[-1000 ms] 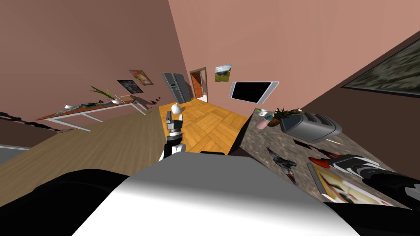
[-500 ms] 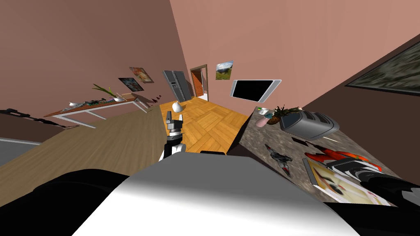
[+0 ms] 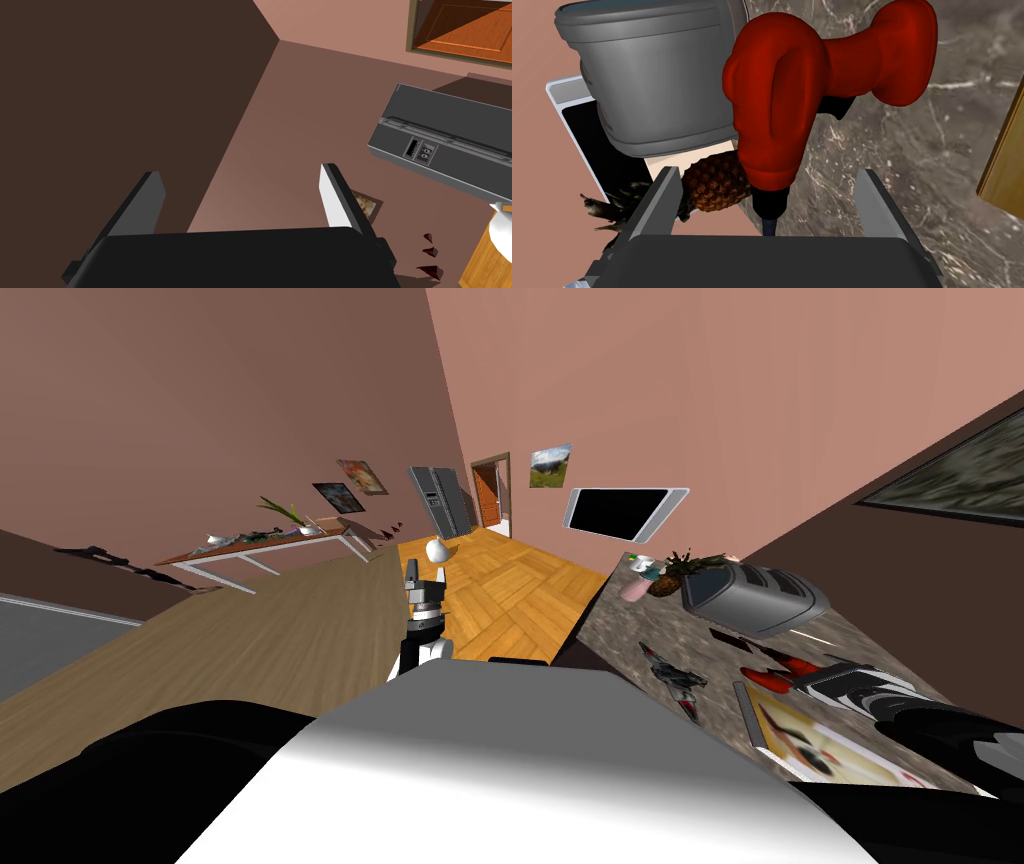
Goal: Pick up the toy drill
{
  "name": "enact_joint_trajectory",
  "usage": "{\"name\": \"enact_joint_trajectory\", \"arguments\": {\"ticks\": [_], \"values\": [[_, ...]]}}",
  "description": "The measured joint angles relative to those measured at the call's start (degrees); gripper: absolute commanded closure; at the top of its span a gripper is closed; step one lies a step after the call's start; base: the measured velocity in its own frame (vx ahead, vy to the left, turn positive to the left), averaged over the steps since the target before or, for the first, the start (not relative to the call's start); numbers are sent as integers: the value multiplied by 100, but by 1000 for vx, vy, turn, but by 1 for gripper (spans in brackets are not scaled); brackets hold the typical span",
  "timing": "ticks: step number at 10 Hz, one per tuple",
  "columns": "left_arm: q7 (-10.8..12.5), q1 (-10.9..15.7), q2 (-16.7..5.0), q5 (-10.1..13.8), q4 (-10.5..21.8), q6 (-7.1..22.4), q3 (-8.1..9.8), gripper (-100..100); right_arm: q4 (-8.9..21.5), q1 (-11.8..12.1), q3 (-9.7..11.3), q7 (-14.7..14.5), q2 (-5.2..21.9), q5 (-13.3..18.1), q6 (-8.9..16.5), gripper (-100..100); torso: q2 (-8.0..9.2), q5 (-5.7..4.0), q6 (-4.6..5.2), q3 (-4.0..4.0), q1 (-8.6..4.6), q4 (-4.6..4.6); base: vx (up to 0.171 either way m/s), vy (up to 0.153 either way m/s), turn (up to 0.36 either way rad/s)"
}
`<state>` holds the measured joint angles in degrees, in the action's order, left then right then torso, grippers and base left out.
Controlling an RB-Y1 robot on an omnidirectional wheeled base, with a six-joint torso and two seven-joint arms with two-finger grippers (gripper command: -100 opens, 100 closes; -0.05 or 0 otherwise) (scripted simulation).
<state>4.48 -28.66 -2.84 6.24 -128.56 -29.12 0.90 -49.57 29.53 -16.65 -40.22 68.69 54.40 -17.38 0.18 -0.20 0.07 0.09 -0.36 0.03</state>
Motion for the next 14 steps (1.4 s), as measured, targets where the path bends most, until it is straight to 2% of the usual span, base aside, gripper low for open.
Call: {"name": "enact_joint_trajectory", "arguments": {"ticks": [4, 6, 9, 12, 14], "values": [[0, 0, 0, 0, 0, 0, 0, 0, 0, 0, 0, 0, 0, 0, 0, 100, 2, 2, 0, 1, 6, 0, 0, 0, 0], [0, 0, 0, 0, 0, 0, 0, 0, 0, 0, 0, 0, 0, 0, 0, -100, 2, 2, 0, 1, 6, 1, -35, 55, -55], [0, 1, 2, 0, 0, 0, -2, 0, 106, -129, 78, 13, 58, -224, -134, -100, 36, 18, 3, 21, 80, 9, -84, 193, -114], [0, 1, 2, 0, 0, 0, -2, 0, 210, -150, 177, 114, 138, -531, -282, -100, 28, 23, 4, 18, 92, 8, -49, 198, -116], [0, 0, 1, 0, 0, 0, -1, 0, 553, -198, 207, 95, 186, -666, -498, -100, -17, 16, -2, -8, 49, -3, 70, 51, 27]]}}
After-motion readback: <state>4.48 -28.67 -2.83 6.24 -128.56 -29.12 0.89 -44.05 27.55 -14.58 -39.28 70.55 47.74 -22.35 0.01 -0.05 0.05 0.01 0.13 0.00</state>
